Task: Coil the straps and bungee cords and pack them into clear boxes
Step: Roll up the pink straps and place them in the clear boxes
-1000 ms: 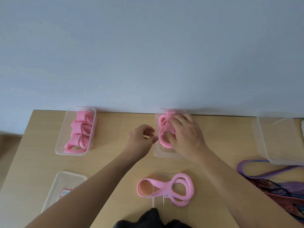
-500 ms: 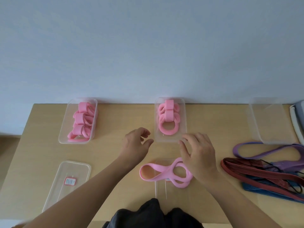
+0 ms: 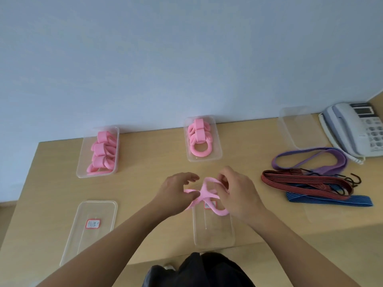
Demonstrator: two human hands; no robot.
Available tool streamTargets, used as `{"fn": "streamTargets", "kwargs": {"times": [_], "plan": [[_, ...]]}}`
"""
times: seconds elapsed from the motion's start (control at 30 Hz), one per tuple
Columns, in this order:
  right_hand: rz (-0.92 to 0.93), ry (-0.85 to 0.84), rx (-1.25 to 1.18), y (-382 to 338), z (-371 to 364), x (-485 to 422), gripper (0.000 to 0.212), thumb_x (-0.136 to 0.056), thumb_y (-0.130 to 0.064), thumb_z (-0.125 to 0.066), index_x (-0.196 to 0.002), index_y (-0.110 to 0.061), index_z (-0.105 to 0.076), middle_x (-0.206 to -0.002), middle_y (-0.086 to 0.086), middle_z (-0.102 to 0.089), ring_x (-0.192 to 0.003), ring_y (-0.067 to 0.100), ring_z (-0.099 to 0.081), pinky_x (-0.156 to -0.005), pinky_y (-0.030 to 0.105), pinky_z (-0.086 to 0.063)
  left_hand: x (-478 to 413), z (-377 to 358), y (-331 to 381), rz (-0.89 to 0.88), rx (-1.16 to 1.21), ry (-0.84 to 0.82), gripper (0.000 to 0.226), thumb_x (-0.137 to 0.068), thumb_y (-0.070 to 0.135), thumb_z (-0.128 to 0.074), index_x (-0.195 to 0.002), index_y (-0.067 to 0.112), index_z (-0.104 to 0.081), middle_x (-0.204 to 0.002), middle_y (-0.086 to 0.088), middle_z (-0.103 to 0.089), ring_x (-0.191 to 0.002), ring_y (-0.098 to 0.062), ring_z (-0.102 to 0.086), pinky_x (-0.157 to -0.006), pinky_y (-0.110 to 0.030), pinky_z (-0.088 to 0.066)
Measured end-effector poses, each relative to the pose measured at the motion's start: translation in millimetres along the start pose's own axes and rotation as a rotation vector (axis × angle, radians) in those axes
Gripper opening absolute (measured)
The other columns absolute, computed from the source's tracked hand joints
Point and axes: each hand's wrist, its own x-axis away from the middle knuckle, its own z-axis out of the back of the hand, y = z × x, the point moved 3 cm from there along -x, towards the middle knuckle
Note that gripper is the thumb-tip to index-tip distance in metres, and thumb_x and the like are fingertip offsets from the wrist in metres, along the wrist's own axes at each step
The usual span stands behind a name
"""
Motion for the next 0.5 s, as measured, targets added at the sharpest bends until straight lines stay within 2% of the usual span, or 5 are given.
{"fn": "streamTargets", "kwargs": {"times": [0.07, 0.13, 0.23, 0.4, 0.5], "plan": [[0.062, 0.099, -0.096, -22.3, 16.6, 3.2, 0.008, -0.089, -0.012, -0.064, -0.088, -0.015, -0.057, -0.071, -0.010, -0.056, -0.063, 0.010, -0.050, -0.059, 0.026, -0.037, 10.0, 4.4, 8.2, -0.039, 0.032, -0.045, 0.030, -0.087, 0.023, -0.073, -0.117, 0.026, -0.073, -0.108, 0.015, -0.072, -0.098, -0.003, -0.063, -0.082, -0.020, -0.049], [0.131, 0.242, -0.143, -49.5, 39.0, 12.7, 0.011, -0.087, -0.009, -0.069, -0.088, -0.017, -0.061, -0.069, -0.012, -0.058, -0.067, 0.012, -0.054, -0.059, 0.020, -0.039, 26.1, 13.5, 17.3, -0.078, 0.073, -0.004, 0.003, -0.088, 0.022, -0.074, -0.087, 0.025, -0.076, -0.077, 0.012, -0.068, -0.069, -0.008, -0.057, -0.066, -0.025, -0.048], [0.162, 0.435, -0.227, -75.6, 71.4, 17.6, 0.010, -0.086, -0.009, -0.074, -0.093, -0.015, -0.072, -0.075, -0.008, -0.069, -0.074, 0.010, -0.063, -0.063, 0.015, -0.045, 37.4, 27.1, 33.8, -0.089, 0.254, 0.038, 0.034, -0.091, 0.016, -0.074, -0.061, 0.029, -0.066, -0.059, 0.010, -0.062, -0.054, -0.007, -0.048, -0.056, -0.022, -0.039], [0.201, 0.641, -0.312, -114.5, 115.6, 60.5, 0.015, -0.089, -0.002, -0.069, -0.095, -0.013, -0.077, -0.088, -0.010, -0.073, -0.082, 0.006, -0.070, -0.076, 0.030, -0.058, 82.6, 65.0, 90.3, -0.283, 0.509, 0.063, 0.008, -0.092, 0.006, -0.071, -0.088, 0.012, -0.074, -0.081, -0.006, -0.078, -0.072, -0.012, -0.070, -0.072, -0.021, -0.054], [0.291, 0.701, -0.223, -135.6, 126.7, 83.5, 0.013, -0.086, -0.004, -0.071, -0.095, -0.012, -0.076, -0.092, -0.007, -0.071, -0.085, 0.007, -0.068, -0.075, 0.033, -0.058, 99.5, 76.5, 114.0, -0.366, 0.560, 0.067, 0.019, -0.091, 0.000, -0.066, -0.098, 0.012, -0.079, -0.089, -0.003, -0.079, -0.082, -0.013, -0.070, -0.080, -0.033, -0.058]]}}
